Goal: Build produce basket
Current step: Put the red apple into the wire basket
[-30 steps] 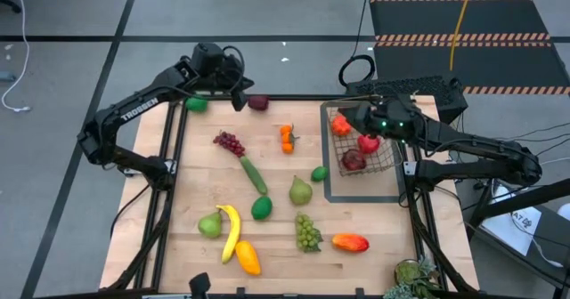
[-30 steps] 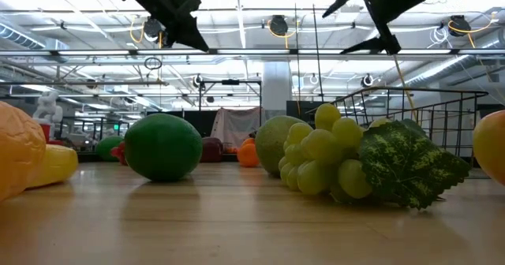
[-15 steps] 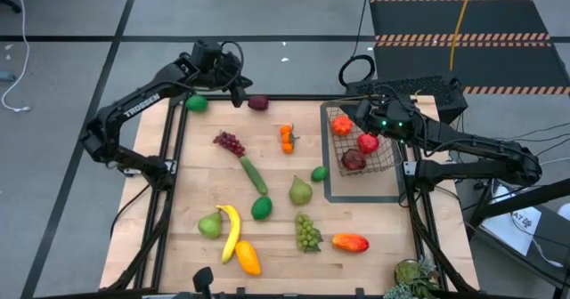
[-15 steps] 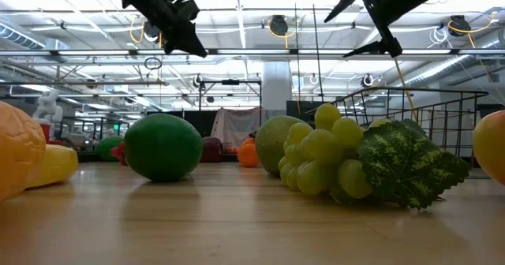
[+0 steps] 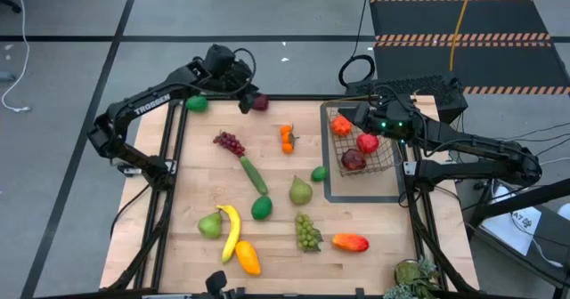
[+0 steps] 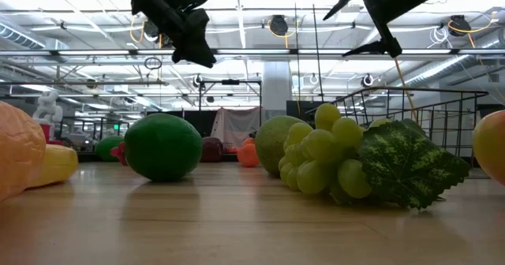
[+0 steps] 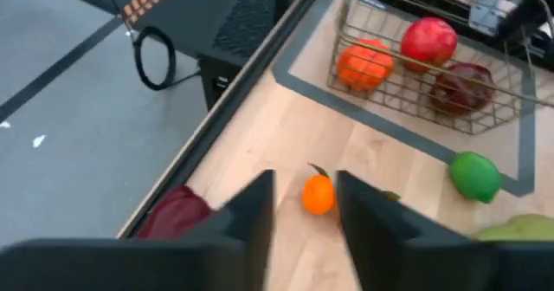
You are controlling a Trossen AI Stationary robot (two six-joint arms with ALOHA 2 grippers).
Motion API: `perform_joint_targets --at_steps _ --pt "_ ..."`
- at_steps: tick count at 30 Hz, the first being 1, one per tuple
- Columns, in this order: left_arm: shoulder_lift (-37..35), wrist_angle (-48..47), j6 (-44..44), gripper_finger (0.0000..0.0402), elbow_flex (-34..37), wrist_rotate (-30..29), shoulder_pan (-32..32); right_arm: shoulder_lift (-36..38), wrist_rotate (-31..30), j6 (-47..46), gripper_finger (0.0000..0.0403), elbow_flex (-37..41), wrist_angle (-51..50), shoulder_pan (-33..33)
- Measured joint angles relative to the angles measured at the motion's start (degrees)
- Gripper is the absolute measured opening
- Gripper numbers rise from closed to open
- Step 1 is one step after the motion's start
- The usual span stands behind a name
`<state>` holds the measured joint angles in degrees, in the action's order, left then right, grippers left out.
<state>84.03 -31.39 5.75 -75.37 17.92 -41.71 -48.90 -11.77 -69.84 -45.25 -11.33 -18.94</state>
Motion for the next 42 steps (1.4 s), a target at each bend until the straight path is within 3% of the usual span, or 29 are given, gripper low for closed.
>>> perform_joint_targets --at_steps 6,9,13,17,24,30,33,42 --pt "0.00 0.19 -0.49 0.0266 0.00 -9.57 3.34 0.12 1.96 0.80 0.0396 0.02 0.00 -0.02" --pt "0.00 0.74 0.08 0.0303 0.00 -14.96 4.99 0.13 6.01 1.90 0.0396 0.02 -0.01 -0.02" --pt "-0.02 2.00 -3.35 0.0333 0.00 -15.37 6.85 0.13 11.87 1.67 0.0396 0.02 0.00 0.00" --pt "-0.02 1.26 -7.66 0.0345 0.00 -14.98 9.15 0.13 15.11 4.49 0.0396 0.02 -0.02 0.10" --pt "-0.02 1.20 -2.38 0.0347 1.16 -17.62 12.58 0.25 18.07 4.48 0.0396 0.04 0.42 2.23" --pt "0.00 0.79 -11.70 0.0347 1.16 -20.63 11.99 0.26 17.83 4.60 0.0396 0.04 0.39 4.07" --pt "1.85 1.12 -11.82 0.0347 1.14 -23.71 11.69 0.24 17.78 5.27 0.0396 0.04 0.33 4.07" --pt "9.50 1.50 -9.37 0.0347 1.16 -20.32 9.85 -0.32 17.53 8.69 0.0396 0.07 -0.97 3.58"
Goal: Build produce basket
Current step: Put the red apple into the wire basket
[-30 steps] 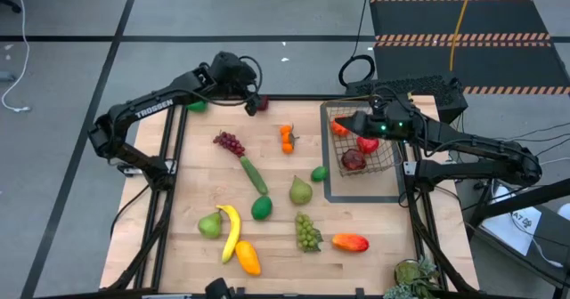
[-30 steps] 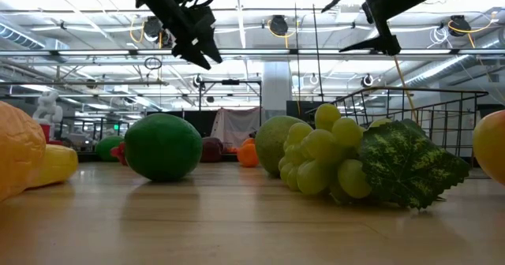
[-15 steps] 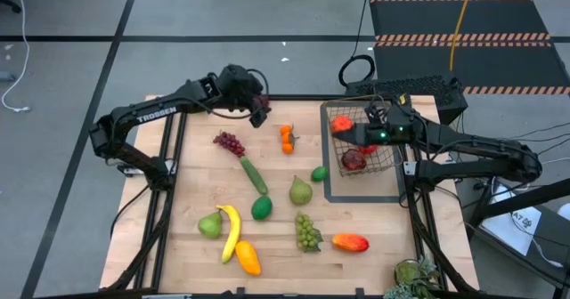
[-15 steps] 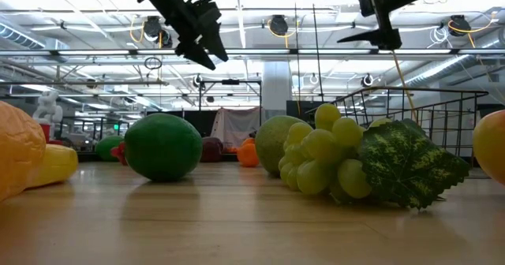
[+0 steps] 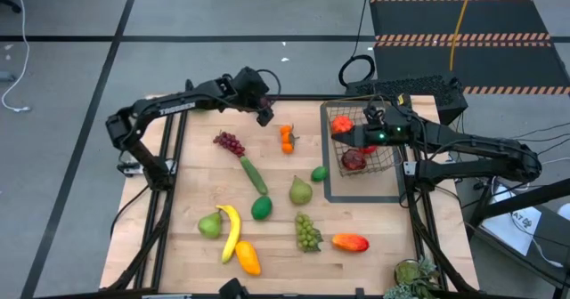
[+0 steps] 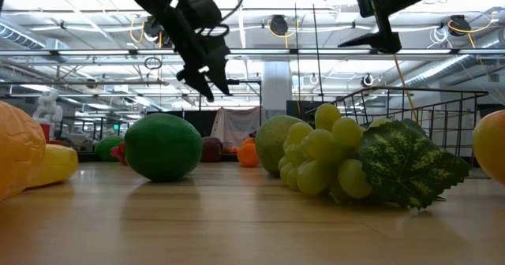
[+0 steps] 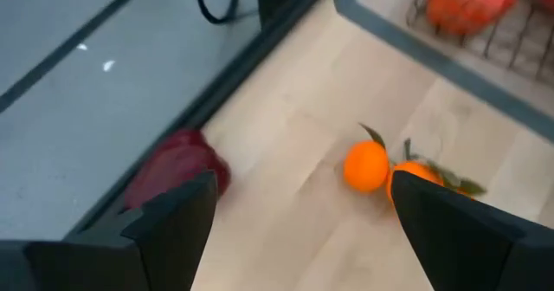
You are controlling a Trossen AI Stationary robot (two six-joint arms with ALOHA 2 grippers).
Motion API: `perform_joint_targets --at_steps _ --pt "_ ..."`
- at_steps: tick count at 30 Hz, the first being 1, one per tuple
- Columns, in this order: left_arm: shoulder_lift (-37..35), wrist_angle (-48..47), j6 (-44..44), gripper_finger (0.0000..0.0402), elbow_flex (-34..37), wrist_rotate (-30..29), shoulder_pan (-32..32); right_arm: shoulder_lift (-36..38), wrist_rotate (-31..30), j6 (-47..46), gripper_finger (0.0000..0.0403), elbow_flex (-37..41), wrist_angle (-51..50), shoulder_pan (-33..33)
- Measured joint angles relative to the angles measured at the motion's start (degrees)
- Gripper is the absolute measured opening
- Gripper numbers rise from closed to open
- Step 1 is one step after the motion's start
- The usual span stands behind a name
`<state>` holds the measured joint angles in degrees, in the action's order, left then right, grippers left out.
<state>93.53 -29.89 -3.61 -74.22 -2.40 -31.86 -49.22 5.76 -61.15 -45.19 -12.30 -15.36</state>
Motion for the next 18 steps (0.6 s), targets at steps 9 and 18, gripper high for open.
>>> perform_joint_targets --at_steps 9,18 --pt "4.45 0.13 3.21 0.0347 0.00 6.51 0.00 -0.32 0.01 0.81 0.0396 0.02 -0.06 -0.17" --pt "7.00 0.85 10.66 0.0347 -0.02 6.76 -2.51 -0.32 0.24 2.09 0.0396 0.02 -1.25 -0.17"
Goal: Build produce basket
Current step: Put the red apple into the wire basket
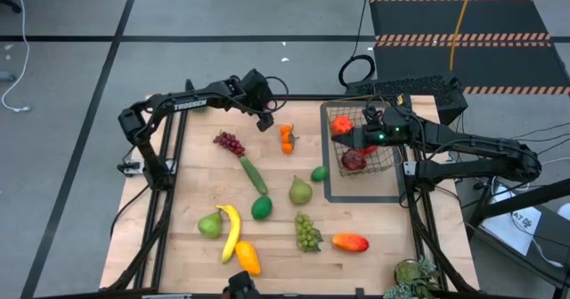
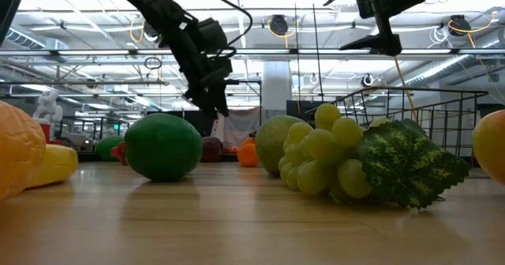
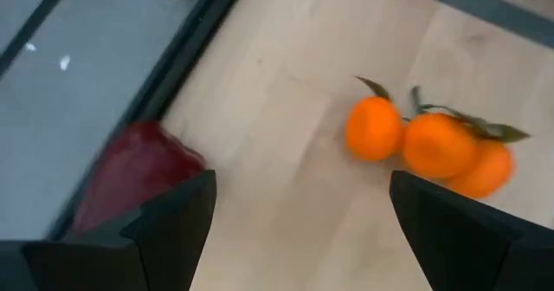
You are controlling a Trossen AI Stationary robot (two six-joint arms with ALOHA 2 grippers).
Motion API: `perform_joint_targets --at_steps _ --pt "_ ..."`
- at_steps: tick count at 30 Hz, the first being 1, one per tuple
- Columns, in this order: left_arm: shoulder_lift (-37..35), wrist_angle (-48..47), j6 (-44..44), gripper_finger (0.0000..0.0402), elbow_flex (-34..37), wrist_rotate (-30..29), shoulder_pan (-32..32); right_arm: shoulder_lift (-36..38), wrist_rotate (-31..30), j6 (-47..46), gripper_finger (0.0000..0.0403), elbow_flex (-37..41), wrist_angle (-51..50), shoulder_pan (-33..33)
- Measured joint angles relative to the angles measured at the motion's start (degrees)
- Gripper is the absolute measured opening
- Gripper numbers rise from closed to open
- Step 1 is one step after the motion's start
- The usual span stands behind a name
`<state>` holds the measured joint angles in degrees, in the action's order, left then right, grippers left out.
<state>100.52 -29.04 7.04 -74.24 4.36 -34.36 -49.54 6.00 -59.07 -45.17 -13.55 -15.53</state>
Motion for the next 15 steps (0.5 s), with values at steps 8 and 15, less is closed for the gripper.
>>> perform_joint_targets --at_steps 8,15 --pt "1.06 -0.20 16.89 0.0347 0.00 0.14 -3.32 0.00 0.07 0.24 0.0396 -0.02 -4.21 0.00" --pt "3.05 2.63 38.28 0.0346 0.00 -0.28 -5.48 0.02 0.22 0.24 0.0396 -0.02 -5.16 0.00"
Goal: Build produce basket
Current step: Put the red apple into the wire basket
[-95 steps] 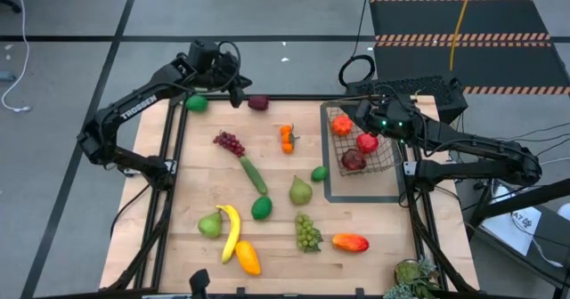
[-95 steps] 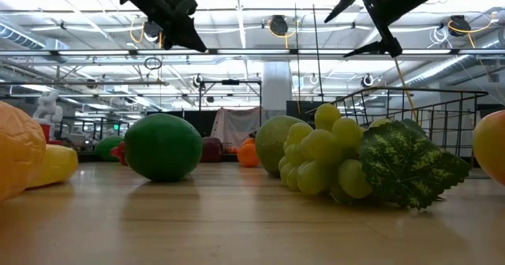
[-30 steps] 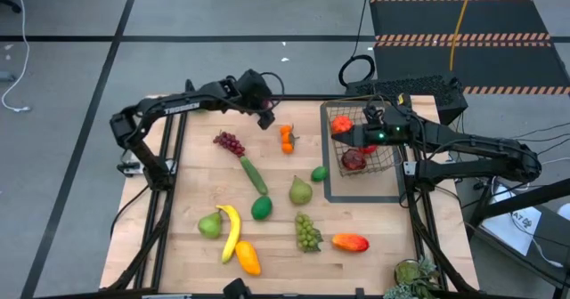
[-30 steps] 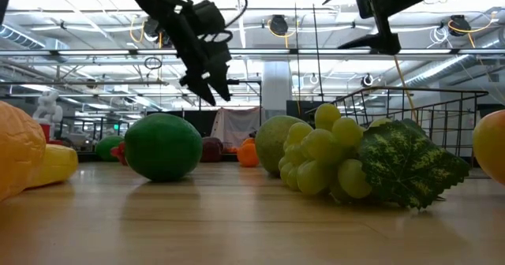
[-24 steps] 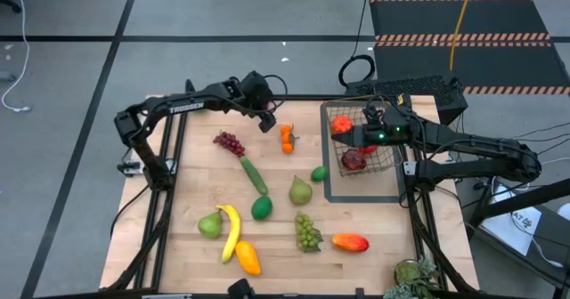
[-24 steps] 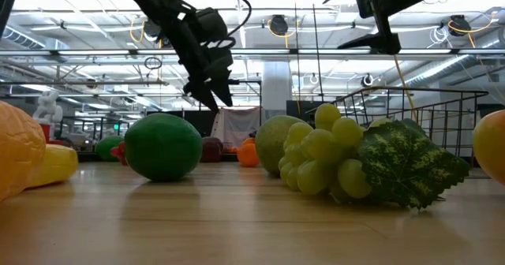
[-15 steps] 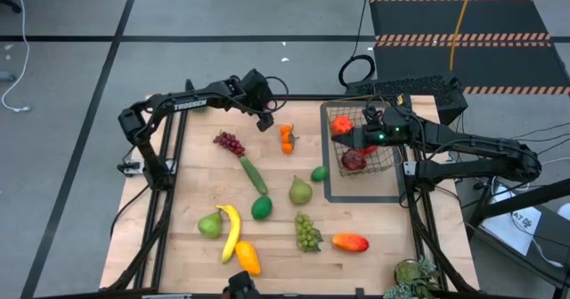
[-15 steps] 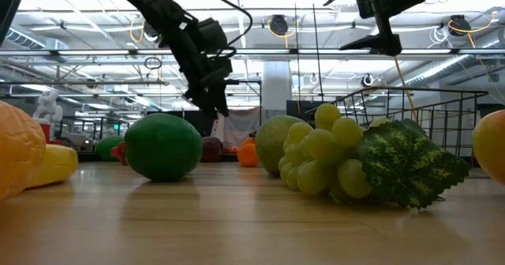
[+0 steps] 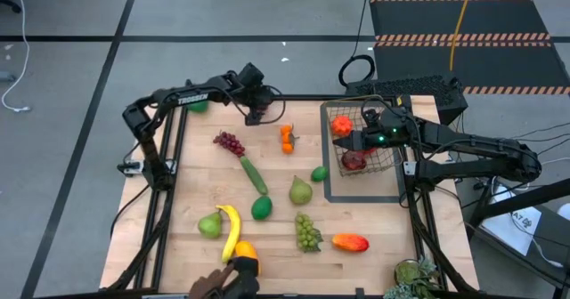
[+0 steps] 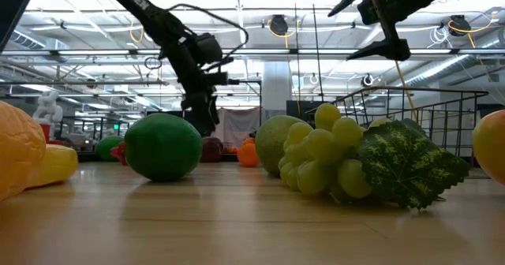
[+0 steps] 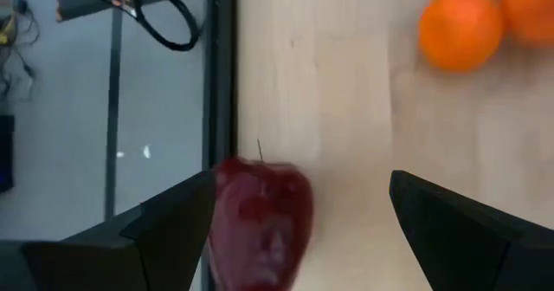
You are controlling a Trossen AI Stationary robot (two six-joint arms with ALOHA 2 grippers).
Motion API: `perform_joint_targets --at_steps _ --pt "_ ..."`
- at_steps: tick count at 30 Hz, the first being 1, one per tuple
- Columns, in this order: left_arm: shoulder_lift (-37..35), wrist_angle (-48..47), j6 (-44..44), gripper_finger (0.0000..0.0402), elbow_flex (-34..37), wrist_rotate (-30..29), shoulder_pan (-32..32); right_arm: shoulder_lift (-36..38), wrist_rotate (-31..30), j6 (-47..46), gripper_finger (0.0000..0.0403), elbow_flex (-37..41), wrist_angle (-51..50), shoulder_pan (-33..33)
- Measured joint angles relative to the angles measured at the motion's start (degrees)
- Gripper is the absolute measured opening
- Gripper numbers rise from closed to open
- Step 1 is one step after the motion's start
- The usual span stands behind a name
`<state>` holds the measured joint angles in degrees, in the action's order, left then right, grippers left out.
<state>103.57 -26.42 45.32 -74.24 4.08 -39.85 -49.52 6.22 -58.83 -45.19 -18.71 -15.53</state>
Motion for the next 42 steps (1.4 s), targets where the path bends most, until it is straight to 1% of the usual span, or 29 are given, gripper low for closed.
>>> perform_joint_targets --at_steps 2,7,11,17,26,28,34,36,42 --pt "1.23 0.89 2.62 0.0346 0.00 -0.22 -0.57 0.00 0.00 0.00 0.0396 0.00 0.00 0.00" --pt "4.15 1.74 4.36 0.0346 0.00 -2.67 -1.61 0.00 0.02 -0.31 0.0396 0.00 0.01 0.00" --pt "4.99 4.08 4.93 0.0346 -0.02 -3.70 -1.76 0.00 0.04 -0.42 0.0396 0.00 0.01 0.00" --pt "6.53 5.06 4.98 0.0346 0.02 -6.08 -1.76 0.00 0.04 -0.31 0.0396 -0.02 0.01 0.00" --pt "8.90 6.54 3.87 0.0345 -0.03 -5.90 -1.98 0.02 -0.02 -0.46 0.0396 -0.04 0.43 0.00" --pt "9.64 5.73 3.58 0.0336 0.00 -5.90 -1.98 0.02 -0.04 -0.46 0.0396 -0.04 0.42 0.00" --pt "10.27 6.52 3.25 0.0287 -0.11 -7.49 -1.31 0.02 -0.11 -0.90 0.0396 -0.07 0.45 0.02" --pt "10.24 7.63 2.99 0.0282 -0.06 -8.29 -1.02 0.02 -0.09 -1.40 0.0396 -0.07 0.43 0.02" --pt "10.09 8.88 2.39 0.0303 0.03 -12.32 0.86 0.02 -0.11 -1.55 0.0396 -0.07 0.43 0.04"
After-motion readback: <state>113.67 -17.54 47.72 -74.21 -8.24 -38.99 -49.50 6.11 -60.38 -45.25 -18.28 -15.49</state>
